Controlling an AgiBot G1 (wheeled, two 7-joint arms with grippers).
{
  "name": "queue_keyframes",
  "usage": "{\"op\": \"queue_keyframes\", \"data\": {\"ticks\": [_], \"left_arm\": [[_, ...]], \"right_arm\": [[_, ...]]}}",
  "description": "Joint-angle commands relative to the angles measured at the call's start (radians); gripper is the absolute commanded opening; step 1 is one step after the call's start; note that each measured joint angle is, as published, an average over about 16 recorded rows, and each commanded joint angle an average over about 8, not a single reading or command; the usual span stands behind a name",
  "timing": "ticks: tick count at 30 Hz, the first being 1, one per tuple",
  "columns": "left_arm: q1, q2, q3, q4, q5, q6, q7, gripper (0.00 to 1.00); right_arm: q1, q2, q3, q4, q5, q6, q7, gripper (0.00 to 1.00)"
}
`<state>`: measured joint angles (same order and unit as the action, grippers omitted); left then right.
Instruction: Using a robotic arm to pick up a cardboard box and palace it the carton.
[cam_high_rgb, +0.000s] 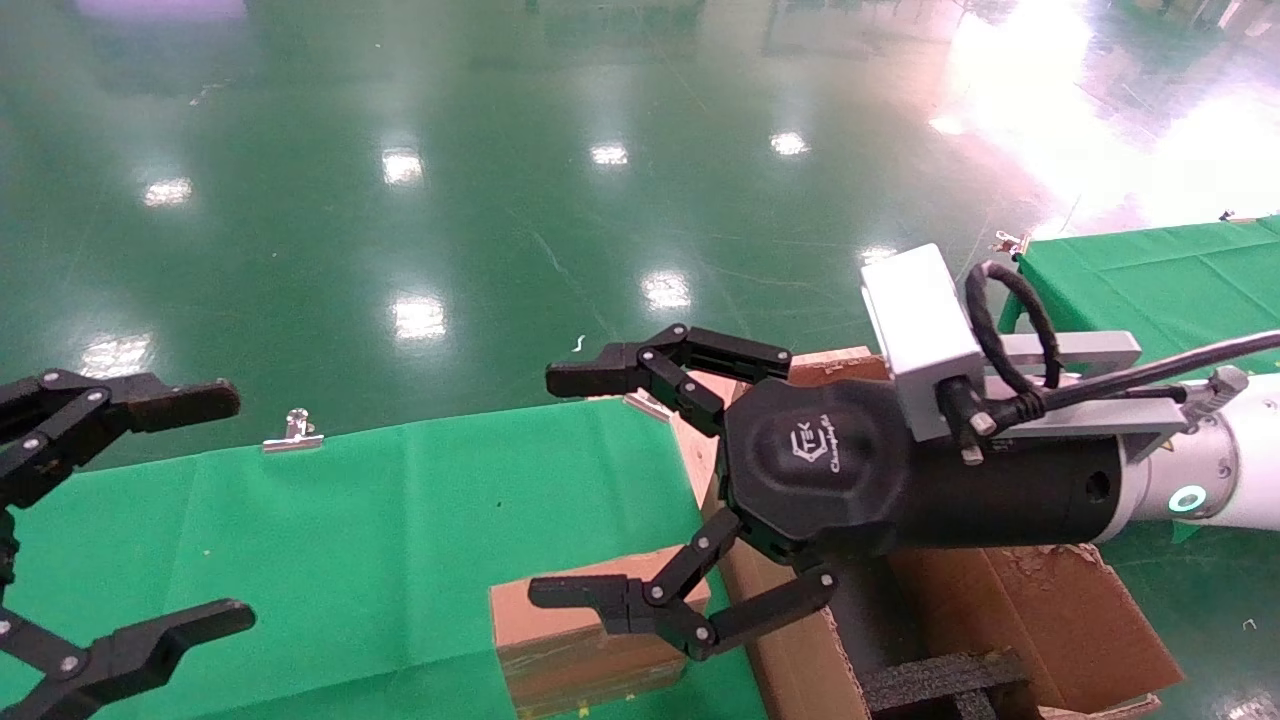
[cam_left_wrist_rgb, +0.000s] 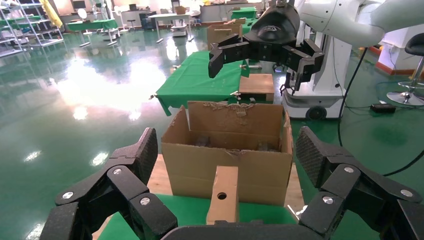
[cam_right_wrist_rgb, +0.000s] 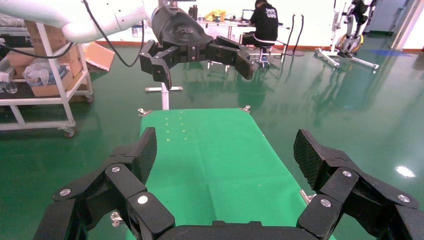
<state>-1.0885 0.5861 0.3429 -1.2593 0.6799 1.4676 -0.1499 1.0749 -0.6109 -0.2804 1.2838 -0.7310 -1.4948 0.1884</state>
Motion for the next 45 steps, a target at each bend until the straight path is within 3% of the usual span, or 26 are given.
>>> {"op": "queue_keyframes", "data": {"ticks": [1, 15, 16, 23, 24, 33, 45], "left_arm": [[0.0, 0.0, 0.0, 0.0, 0.0, 0.0, 0.0, 1.0], [0.0, 0.0, 0.0, 0.0, 0.0, 0.0, 0.0, 0.99], [0.0, 0.0, 0.0, 0.0, 0.0, 0.0, 0.0, 0.92], [0.0, 0.0, 0.0, 0.0, 0.0, 0.0, 0.0, 0.06], [0.0, 0.0, 0.0, 0.0, 0.0, 0.0, 0.0, 0.0], [0.0, 0.0, 0.0, 0.0, 0.0, 0.0, 0.0, 0.0], [0.0, 0.0, 0.0, 0.0, 0.0, 0.0, 0.0, 0.0]], "right_arm": [[0.0, 0.0, 0.0, 0.0, 0.0, 0.0, 0.0, 1.0], [0.0, 0.0, 0.0, 0.0, 0.0, 0.0, 0.0, 1.0], [0.0, 0.0, 0.0, 0.0, 0.0, 0.0, 0.0, 1.0], [0.0, 0.0, 0.0, 0.0, 0.0, 0.0, 0.0, 1.0], [0.0, 0.0, 0.0, 0.0, 0.0, 0.0, 0.0, 1.0], [-0.003, 0.004, -0.031, -0.008, -0.055, 0.012, 0.03, 1.0], [0.071, -0.039, -0.17, 0.01, -0.365, 0.034, 0.06, 1.0]]}}
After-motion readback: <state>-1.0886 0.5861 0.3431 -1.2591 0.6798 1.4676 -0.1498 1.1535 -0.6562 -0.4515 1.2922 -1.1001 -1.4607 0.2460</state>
